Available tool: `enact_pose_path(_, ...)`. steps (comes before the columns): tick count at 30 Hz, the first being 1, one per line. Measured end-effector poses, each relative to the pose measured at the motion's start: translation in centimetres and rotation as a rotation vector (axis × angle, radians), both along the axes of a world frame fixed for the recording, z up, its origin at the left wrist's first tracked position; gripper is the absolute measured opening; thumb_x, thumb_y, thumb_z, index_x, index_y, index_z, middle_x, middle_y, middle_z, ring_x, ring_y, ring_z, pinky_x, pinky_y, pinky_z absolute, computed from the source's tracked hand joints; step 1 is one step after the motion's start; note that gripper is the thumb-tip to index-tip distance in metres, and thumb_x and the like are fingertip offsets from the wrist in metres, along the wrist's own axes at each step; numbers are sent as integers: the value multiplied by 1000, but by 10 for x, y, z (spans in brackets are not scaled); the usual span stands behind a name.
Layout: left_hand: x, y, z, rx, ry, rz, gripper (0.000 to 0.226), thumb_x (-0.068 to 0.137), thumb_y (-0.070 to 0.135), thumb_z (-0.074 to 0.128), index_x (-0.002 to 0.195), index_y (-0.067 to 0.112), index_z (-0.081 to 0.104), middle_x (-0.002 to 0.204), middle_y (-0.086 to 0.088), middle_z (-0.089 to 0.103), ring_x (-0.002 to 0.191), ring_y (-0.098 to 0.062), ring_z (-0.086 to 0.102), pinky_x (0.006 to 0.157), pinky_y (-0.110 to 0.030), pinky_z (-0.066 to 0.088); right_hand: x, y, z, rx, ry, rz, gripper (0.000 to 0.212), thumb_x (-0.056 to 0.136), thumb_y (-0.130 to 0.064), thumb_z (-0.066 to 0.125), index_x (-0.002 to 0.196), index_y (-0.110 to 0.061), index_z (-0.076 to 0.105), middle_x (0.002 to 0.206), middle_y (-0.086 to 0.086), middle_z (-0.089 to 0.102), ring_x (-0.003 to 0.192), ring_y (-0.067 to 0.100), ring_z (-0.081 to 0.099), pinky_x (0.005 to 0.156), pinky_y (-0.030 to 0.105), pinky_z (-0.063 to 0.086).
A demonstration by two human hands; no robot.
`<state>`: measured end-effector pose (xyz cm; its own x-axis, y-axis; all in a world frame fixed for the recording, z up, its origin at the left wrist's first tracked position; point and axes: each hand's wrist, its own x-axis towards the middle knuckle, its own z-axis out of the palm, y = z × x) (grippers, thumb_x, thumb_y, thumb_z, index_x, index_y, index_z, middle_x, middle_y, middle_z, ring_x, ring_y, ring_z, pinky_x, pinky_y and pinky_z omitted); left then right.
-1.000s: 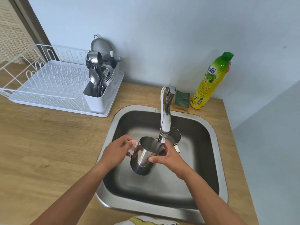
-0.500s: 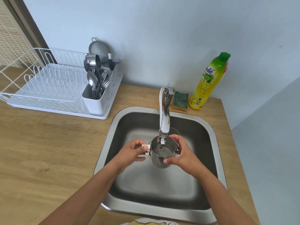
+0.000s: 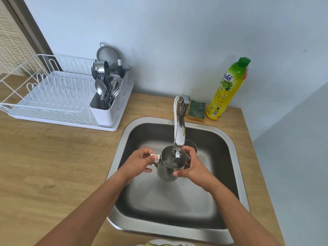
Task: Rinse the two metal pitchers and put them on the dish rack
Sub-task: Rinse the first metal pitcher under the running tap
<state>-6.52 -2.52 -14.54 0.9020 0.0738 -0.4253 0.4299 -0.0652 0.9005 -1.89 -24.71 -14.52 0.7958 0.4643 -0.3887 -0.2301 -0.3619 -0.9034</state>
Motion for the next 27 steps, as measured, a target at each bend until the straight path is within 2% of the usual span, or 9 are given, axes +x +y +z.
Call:
enact_pose_path(4, 0, 0, -1, 6, 19, -22, 12, 94, 23, 64, 86, 16, 60, 96, -15, 71, 87, -19, 68, 74, -35, 59, 7, -3, 1, -22, 26, 7, 78, 68, -3, 83, 121, -41, 42, 129, -3, 57, 116, 25, 59, 98, 44, 53)
enact_pose_path(6, 0, 1, -3, 14, 13, 2, 11, 94, 24, 64, 87, 15, 61, 94, -13, 70, 90, -20, 68, 78, -39, 60, 5, 1, -1, -13, 20, -5, 79, 68, 0, 82, 119, -45, 41, 128, -2, 57, 119, 25, 57, 101, 48, 51)
enact_pose_path(10, -2, 4, -6, -13, 35, 4, 11, 94, 24, 64, 88, 15, 61, 99, -5, 74, 88, -20, 67, 78, -41, 60, 8, 4, -4, -19, 37, 21, 77, 70, 2, 82, 116, -44, 42, 128, -2, 57, 117, 25, 58, 100, 45, 52)
enact_pose_path(13, -3, 6, -6, 10, 42, 10, 12, 94, 26, 64, 89, 15, 62, 103, -9, 74, 90, -21, 68, 77, -40, 60, 7, 5, -8, 4, 51, -7, 78, 67, 0, 82, 116, -45, 43, 127, 0, 59, 117, 27, 59, 99, 48, 52)
enact_pose_path(15, -3, 7, -7, 27, 46, 18, 12, 94, 26, 64, 88, 15, 62, 104, -13, 72, 93, -23, 68, 78, -41, 60, 4, 8, -10, 16, 55, -8, 77, 71, 6, 80, 116, -44, 42, 124, -2, 59, 114, 26, 61, 93, 44, 56)
enact_pose_path(19, -5, 8, -5, 30, 65, 11, 12, 95, 25, 62, 92, 14, 60, 104, -4, 75, 90, -21, 69, 74, -38, 60, 6, 9, -13, 12, 76, 4, 75, 74, 8, 77, 121, -38, 42, 117, 1, 64, 104, 23, 66, 85, 40, 58)
enact_pose_path(24, -6, 9, -5, 55, 99, 1, 19, 97, 27, 57, 103, 10, 61, 101, 1, 75, 83, -18, 69, 67, -33, 58, 5, 11, -20, -14, 97, -1, 74, 75, 3, 78, 133, -24, 40, 114, 2, 67, 103, 20, 67, 85, 36, 58)
enact_pose_path(27, -7, 9, -8, 75, 128, -1, 18, 99, 31, 54, 101, 14, 61, 99, 1, 76, 72, -14, 68, 61, -30, 56, 10, 10, -21, -31, 101, 7, 78, 67, -10, 86, 133, -23, 45, 118, 2, 68, 108, 22, 66, 84, 34, 56)
